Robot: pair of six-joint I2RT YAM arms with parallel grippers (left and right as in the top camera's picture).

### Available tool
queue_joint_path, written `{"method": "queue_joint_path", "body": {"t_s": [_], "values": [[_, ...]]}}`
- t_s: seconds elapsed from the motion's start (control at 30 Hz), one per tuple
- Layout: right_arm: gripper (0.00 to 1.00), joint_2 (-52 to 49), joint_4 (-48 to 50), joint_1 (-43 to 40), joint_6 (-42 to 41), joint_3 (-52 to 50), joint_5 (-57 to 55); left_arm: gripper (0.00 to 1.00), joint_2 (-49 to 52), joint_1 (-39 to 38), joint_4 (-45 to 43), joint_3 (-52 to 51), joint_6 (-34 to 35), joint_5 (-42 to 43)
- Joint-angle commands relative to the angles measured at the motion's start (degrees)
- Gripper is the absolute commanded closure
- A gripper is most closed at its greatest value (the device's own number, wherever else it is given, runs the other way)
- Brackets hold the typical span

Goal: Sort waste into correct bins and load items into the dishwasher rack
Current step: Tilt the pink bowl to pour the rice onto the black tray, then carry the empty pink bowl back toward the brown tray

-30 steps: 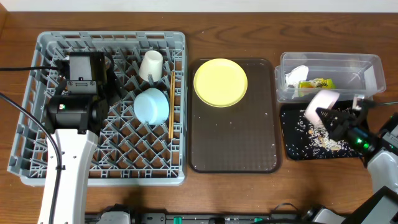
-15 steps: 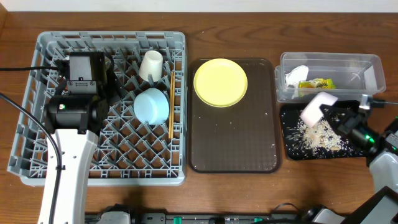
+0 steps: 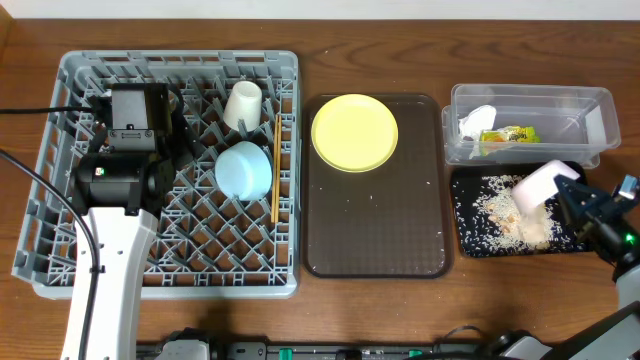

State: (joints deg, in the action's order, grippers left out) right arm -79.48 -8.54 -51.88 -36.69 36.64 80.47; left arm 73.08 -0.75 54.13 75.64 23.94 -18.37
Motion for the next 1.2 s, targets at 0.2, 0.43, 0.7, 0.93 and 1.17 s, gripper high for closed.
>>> {"method": "queue_joint_path", "body": {"t_s": [0.2,0.43,0.7,0.93,1.17], "values": [[0.99,0.4,5.2,-2.1,-4.0,0.1,3.1,0.04,-0.1,0.3,0.3,0.8,-0.3,-0.5],[0.99,0.4,10.3,-2.1,-9.2,0.1,5.2,0.04,-0.1,0.3,0.3,0.8,-0.3,-0.5],[0.99,0.4,11.3,-2.1,-15.0,0.1,7.4,0.04,-0.1,0.3,0.3,0.8,-0.3,-0.5],[0.99,0.4,11.2,-2.1,-17.2,0.1,8.8,0.04,-0.1,0.3,0.3,0.8,-0.3,-0.5],[0.99,0.4,11.1,-1.3,-17.3,0.1,6.3,0.04,-0.1,0.3,0.3,0.8,-0.3,-0.5]]}}
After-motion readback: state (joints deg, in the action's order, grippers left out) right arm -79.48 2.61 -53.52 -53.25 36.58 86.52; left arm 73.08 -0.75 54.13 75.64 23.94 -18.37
